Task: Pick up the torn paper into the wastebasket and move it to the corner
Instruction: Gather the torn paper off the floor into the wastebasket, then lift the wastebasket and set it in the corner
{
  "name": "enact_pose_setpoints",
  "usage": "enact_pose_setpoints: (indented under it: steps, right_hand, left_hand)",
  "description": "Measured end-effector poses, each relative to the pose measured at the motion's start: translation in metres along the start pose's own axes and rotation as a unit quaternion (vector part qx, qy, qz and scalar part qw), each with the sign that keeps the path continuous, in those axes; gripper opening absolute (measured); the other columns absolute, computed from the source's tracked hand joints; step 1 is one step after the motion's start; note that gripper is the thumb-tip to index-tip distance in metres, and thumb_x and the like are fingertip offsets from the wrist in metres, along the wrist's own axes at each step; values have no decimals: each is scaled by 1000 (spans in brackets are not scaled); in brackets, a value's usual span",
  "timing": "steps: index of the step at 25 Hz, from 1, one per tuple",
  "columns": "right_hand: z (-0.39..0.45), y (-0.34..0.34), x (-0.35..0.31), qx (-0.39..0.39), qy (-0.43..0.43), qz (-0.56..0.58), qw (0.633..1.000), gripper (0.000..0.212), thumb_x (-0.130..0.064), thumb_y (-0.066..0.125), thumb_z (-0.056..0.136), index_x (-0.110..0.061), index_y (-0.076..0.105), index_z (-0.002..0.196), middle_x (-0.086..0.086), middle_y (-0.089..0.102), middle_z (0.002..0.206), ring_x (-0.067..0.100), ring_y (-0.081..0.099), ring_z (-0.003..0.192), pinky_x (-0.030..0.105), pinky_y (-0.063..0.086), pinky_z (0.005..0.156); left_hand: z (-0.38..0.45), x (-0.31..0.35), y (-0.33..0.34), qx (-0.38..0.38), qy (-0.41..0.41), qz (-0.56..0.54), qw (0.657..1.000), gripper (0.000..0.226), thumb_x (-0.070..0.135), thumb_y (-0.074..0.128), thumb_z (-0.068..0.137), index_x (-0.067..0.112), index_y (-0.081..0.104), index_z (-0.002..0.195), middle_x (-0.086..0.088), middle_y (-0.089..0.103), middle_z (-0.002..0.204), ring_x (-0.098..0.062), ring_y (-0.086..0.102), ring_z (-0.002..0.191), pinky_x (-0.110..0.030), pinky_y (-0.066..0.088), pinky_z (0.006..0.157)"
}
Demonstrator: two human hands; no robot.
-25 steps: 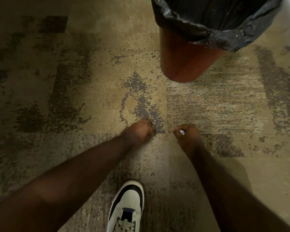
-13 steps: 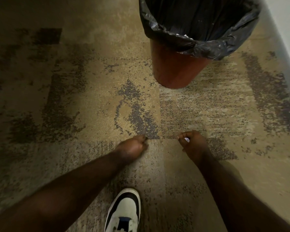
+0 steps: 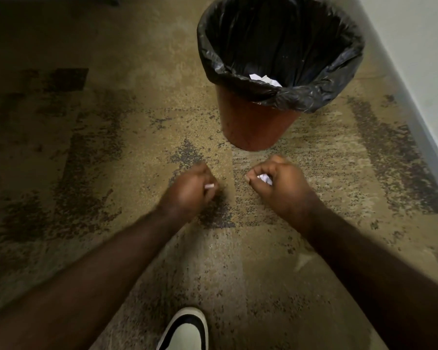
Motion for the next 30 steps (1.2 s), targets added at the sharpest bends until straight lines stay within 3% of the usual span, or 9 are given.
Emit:
enact_pose_setpoints:
  steps: [2, 4, 7, 9, 13, 18, 20, 24, 30]
  right_hand:
    - [9, -25, -26, 21, -23, -3, 999, 9, -27, 68, 94, -19, 72, 92, -15, 52, 88, -1, 51, 78, 14, 40, 65]
    - [21, -55, -48, 59, -49, -10, 997, 7, -27, 67, 94, -22, 70, 91, -15, 51, 89, -1, 51, 80, 14, 43, 68]
    - [44, -100, -75, 132, -73, -64, 987, 3, -30, 67, 95, -30, 69, 94, -11, 53, 92, -3, 49, 79, 6, 35, 65]
    - [65, -124, -87, 171, -80, -101, 977, 9, -31, 66, 95, -27, 74, 97, -6, 58, 96, 4, 53, 83, 10, 41, 67]
    - [108, -147, -93, 203, -62, -120, 970, 19, -28, 65, 95, -15, 79, 98, 1, 73, 96, 11, 64, 89, 28, 52, 85]
    - [156, -142, -82, 145, 17, -193, 970, 26, -22, 62, 97, -3, 75, 110, 12, 74, 112, 21, 68, 102, 28, 51, 92]
    - [163, -141, -78, 153, 30, -193, 969, 29, -24, 64, 97, -1, 73, 112, 14, 73, 114, 25, 68, 105, 33, 53, 96]
    - [159, -140, -70, 185, 37, -128, 974, 35, -33, 59, 100, -5, 73, 114, 12, 73, 107, 18, 62, 89, 26, 45, 75]
    - [141, -150, -76, 204, -18, -123, 971, 36, -35, 55, 100, -12, 71, 122, 9, 73, 118, 22, 66, 110, 23, 42, 85]
  left_hand:
    - [20, 16, -61, 108, 2, -29, 994, 9, 21, 63, 90, 14, 68, 93, 2, 56, 97, -7, 52, 77, -7, 39, 62]
    - [35, 36, -114, 193, 20, -53, 980, 7, 23, 66, 88, 17, 68, 92, 3, 55, 96, -3, 51, 76, -6, 38, 58]
    - [60, 67, -172, 266, 59, -76, 959, 5, 25, 66, 88, 26, 65, 92, 8, 51, 98, 7, 46, 74, 0, 40, 64]
    - [83, 80, -194, 288, 54, -61, 954, 10, 30, 64, 88, 24, 68, 95, 8, 53, 103, 5, 47, 81, 0, 39, 65]
    - [132, 96, -201, 278, 15, -24, 960, 15, 31, 63, 90, 22, 72, 100, 3, 61, 113, -2, 51, 94, -14, 46, 74]
    - [172, 95, -186, 193, -34, -3, 981, 13, 29, 68, 86, 22, 76, 94, 0, 73, 102, -13, 67, 95, -34, 58, 85]
    - [178, 96, -179, 148, -27, -13, 988, 17, 27, 68, 86, 18, 75, 99, -2, 74, 103, -14, 67, 97, -33, 57, 87]
    - [183, 93, -174, 116, -8, -60, 991, 29, 33, 63, 90, 17, 69, 113, -2, 71, 110, -14, 65, 101, -32, 55, 89]
    - [177, 67, -189, 211, -23, -103, 972, 36, 29, 59, 91, 19, 62, 125, -1, 66, 123, -13, 60, 111, -23, 50, 92]
Point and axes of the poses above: each hand's wrist, its own z-axis towards the middle knuckle, its own y-axis out of the palm, x = y × z, the point moved 9 cm from there along z, towards the middle knuckle
